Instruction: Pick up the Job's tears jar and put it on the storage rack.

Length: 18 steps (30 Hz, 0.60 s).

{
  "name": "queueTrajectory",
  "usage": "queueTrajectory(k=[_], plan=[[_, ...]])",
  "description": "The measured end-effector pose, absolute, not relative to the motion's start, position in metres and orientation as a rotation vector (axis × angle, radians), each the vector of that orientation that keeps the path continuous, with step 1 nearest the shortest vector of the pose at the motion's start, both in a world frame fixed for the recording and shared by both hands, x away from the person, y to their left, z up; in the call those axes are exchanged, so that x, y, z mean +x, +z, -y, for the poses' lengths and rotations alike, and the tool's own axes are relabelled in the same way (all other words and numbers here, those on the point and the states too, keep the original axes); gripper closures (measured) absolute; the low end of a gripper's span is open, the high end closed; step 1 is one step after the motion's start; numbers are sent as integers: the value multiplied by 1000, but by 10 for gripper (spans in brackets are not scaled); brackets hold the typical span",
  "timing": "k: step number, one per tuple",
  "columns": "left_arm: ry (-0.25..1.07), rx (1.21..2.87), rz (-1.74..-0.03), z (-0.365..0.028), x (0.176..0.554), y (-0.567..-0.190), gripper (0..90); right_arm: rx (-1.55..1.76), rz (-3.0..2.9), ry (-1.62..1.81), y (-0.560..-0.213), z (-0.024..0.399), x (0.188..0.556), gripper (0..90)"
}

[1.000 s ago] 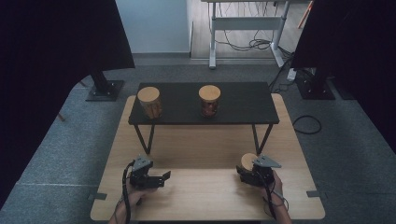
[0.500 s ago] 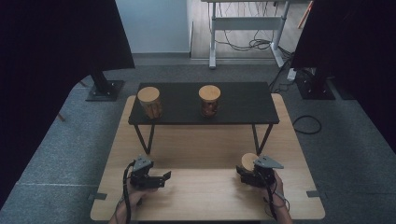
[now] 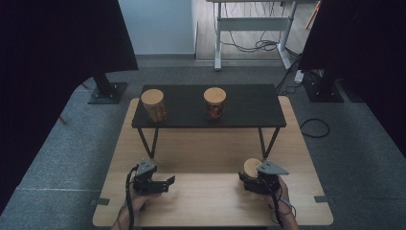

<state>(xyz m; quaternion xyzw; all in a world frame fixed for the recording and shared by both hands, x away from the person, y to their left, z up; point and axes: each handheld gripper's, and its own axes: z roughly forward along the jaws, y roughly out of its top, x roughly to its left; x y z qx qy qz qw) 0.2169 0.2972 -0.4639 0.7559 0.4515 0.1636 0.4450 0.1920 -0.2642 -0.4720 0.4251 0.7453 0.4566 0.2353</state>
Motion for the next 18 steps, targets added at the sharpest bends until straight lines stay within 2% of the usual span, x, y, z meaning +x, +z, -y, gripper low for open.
queueTrajectory(k=[18], plan=[[408, 1883, -1122, -295, 217, -464, 63, 1110, -2060, 1273, -464, 266, 186, 245]])
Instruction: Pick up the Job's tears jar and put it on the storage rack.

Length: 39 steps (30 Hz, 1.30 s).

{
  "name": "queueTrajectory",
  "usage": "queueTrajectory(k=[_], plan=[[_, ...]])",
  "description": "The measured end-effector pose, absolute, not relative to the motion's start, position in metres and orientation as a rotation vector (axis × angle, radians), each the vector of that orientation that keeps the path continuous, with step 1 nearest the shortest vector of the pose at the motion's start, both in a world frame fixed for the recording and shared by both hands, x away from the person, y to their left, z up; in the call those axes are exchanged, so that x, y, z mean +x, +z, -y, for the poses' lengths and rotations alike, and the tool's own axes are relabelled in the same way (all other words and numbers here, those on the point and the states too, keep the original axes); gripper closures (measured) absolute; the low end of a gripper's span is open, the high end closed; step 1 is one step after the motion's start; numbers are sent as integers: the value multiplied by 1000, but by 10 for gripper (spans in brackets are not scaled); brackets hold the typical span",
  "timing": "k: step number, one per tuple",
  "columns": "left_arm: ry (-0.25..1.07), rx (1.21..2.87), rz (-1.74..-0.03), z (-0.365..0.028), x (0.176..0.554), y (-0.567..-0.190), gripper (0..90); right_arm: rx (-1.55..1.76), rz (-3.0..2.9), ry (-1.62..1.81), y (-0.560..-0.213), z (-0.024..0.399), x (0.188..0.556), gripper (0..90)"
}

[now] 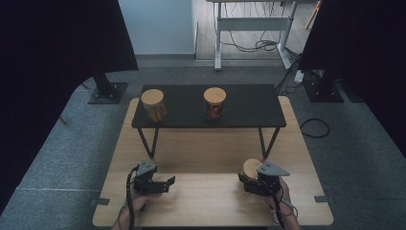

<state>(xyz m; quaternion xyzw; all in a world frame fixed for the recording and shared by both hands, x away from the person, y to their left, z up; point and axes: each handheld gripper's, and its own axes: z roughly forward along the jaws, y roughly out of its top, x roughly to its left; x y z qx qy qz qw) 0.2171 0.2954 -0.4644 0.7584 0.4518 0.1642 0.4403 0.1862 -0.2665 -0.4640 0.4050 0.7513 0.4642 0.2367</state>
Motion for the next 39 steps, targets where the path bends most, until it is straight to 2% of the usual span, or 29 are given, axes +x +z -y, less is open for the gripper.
queueTrajectory(k=[39], plan=[[412, 1881, -1123, -296, 217, -464, 63, 1063, -2058, 1338, -440, 270, 191, 245]])
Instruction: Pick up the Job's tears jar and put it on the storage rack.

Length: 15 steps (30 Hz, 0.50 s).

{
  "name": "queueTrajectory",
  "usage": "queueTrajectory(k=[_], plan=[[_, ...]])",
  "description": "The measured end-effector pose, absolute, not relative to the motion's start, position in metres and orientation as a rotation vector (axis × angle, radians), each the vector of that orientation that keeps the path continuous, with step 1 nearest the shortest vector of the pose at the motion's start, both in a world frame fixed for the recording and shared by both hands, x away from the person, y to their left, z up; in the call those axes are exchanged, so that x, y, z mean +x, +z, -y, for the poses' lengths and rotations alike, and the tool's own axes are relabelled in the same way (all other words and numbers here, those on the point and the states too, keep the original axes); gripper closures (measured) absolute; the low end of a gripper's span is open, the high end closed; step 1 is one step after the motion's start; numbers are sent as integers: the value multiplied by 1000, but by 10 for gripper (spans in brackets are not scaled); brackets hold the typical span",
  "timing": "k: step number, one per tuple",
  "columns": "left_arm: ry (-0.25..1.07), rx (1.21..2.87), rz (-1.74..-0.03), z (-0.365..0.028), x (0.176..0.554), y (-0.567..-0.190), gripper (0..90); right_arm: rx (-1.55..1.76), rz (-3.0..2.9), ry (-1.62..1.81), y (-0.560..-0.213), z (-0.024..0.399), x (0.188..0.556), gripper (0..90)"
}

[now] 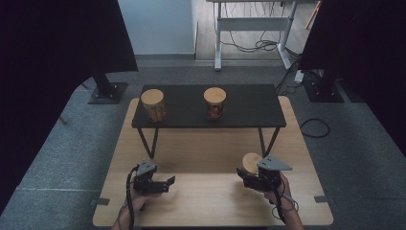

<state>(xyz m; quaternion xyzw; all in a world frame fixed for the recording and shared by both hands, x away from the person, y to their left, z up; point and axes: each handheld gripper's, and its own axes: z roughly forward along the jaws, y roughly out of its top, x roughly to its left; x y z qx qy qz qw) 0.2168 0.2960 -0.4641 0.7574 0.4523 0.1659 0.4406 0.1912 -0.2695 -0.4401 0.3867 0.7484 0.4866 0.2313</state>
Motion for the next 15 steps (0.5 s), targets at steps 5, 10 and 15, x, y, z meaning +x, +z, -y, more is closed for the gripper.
queueTrajectory(k=[5, 10, 15], plan=[[412, 1879, -1124, -297, 217, -464, 63, 1055, -2061, 1333, -437, 268, 192, 246], [411, 1880, -1123, -296, 217, -464, 63, 1046, -2059, 1333, -432, 269, 193, 245], [409, 1882, -1124, -296, 217, -464, 63, 1039, -2061, 1337, -429, 270, 194, 245]])
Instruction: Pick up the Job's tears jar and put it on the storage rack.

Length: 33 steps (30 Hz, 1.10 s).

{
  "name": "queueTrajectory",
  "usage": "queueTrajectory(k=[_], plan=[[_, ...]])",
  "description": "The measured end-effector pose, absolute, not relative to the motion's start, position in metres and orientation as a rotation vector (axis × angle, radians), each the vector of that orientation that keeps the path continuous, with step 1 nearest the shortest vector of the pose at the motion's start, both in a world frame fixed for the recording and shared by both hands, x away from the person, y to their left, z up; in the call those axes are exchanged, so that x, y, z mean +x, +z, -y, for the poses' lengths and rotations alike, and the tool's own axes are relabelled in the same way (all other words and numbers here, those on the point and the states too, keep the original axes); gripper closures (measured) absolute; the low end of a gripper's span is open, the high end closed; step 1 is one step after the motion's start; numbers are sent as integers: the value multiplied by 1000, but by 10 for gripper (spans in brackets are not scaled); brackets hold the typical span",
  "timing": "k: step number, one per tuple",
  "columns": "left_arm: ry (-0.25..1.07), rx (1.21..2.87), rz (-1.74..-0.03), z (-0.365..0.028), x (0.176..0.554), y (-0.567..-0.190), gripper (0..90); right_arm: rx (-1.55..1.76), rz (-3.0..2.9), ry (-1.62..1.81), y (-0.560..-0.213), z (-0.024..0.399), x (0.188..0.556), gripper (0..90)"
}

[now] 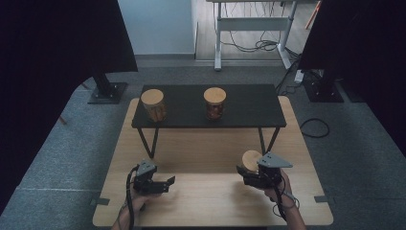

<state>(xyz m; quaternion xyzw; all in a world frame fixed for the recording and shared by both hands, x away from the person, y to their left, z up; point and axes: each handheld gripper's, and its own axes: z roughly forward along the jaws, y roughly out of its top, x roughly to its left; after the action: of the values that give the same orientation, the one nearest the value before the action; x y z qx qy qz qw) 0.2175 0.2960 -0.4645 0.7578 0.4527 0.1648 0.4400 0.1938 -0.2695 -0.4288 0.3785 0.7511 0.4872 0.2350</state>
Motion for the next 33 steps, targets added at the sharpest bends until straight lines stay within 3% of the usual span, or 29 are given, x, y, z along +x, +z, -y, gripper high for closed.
queueTrajectory(k=[33], plan=[[409, 1891, -1119, -294, 217, -464, 63, 1008, -2064, 1346, -410, 273, 200, 246]])
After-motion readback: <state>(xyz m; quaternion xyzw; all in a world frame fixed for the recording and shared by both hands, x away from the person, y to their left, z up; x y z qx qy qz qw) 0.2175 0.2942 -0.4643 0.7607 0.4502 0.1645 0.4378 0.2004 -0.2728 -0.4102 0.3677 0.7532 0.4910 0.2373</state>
